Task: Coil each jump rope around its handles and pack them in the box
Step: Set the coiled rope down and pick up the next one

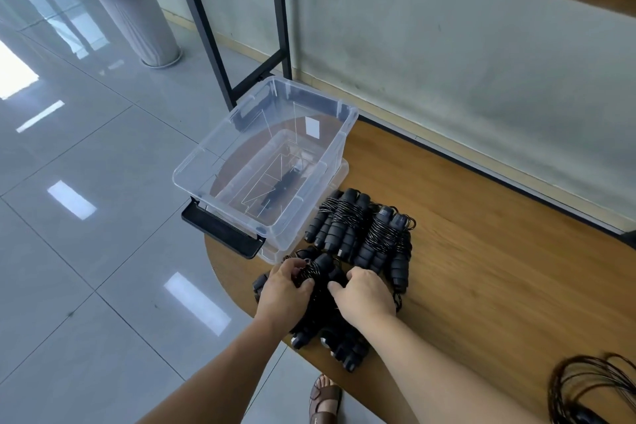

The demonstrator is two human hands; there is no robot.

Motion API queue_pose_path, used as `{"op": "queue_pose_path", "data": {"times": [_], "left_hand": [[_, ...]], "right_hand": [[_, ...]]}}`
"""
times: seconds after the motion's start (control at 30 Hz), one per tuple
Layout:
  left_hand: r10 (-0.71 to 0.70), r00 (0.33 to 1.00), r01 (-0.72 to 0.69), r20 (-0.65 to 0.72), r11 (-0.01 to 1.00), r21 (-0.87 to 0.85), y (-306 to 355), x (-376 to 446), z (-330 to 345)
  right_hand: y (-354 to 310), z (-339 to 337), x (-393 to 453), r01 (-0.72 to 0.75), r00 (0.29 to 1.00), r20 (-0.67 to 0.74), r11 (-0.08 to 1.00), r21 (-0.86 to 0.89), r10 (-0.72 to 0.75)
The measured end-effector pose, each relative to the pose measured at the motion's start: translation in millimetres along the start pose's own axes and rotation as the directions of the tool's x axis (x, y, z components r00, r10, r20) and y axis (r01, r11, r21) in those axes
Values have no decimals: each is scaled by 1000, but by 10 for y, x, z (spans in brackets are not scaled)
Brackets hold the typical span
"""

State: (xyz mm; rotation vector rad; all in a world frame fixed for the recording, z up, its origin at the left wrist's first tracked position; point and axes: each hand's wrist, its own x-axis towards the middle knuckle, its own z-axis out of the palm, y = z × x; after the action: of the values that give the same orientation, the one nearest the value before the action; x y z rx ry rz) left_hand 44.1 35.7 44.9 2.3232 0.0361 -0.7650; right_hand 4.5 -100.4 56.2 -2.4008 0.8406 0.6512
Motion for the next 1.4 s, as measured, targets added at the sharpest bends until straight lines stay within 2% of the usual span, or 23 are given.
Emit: {"op": "queue_pose_path", "data": {"times": [0.17, 0.27, 0.37, 0.53, 0.67, 0.77, 0.87, 0.93, 1.03, 1.1, 1.17, 1.27, 1.3, 1.33, 1.37, 1.4], "left_hand": [[22, 997, -19, -75, 999, 42, 108, -53, -16], [111, 982, -90, -155, 986, 138, 208, -61, -54], [193, 964, -173, -180, 977, 121, 436, -146, 19], [314, 949, -313, -30, 948, 56, 926, -294, 332], [383, 917, -378, 113, 924, -62, 1341, -510, 689], [392, 880, -378, 267, 920, -104, 1621, -744, 1098], [333, 833, -325, 441, 941, -98, 1765, -958, 1509], [307, 765, -344, 567, 938, -44, 1853, -1133, 1803], [263, 680, -429, 684, 900, 81, 1903, -1341, 2221], [234, 661, -466, 713, 872, 146, 1929, -1438, 2510], [208, 656, -515, 726, 826, 228, 1997, -1534, 2820], [217, 670, -576, 710, 756, 312, 2104, -1607, 3242], [195, 689, -551, 698, 766, 330, 2138, -1635, 3383], [192, 696, -559, 692, 750, 354, 2161, -1594, 3513], [156, 733, -500, 662, 783, 369, 2199, -1643, 3639], [138, 755, -467, 642, 800, 377, 2222, -1630, 3813]], "right_hand": [[5, -101, -17, -5, 999, 38, 989, 150, -1], [-50, -247, -97, 16, 999, 34, 971, 239, -25], [41, -426, -167, -14, 1000, 9, 930, 366, 12], [477, -622, -187, -98, 989, -35, 831, 548, 140], [960, -841, -358, -140, 965, -78, 742, 655, 251], [1533, -936, -589, -156, 939, -103, 676, 721, 327], [2171, -901, -808, -196, 887, -120, 598, 778, 447], [2636, -924, -988, -207, 831, -105, 479, 853, 546], [3254, -993, -1239, -219, 749, 35, 197, 956, 661], [3670, -935, -1317, -241, 703, 163, 16, 970, 692], [4018, -848, -1343, -273, 693, 298, -143, 951, 656], [4333, -649, -1304, -358, 702, 420, -225, 906, 575], [4404, -614, -1278, -398, 709, 439, -200, 895, 552], [4437, -589, -1239, -419, 726, 390, -86, 904, 567], [4511, -566, -1208, -429, 755, 290, 109, 897, 587], [4631, -526, -1159, -390, 797, 96, 387, 835, 596]]}}
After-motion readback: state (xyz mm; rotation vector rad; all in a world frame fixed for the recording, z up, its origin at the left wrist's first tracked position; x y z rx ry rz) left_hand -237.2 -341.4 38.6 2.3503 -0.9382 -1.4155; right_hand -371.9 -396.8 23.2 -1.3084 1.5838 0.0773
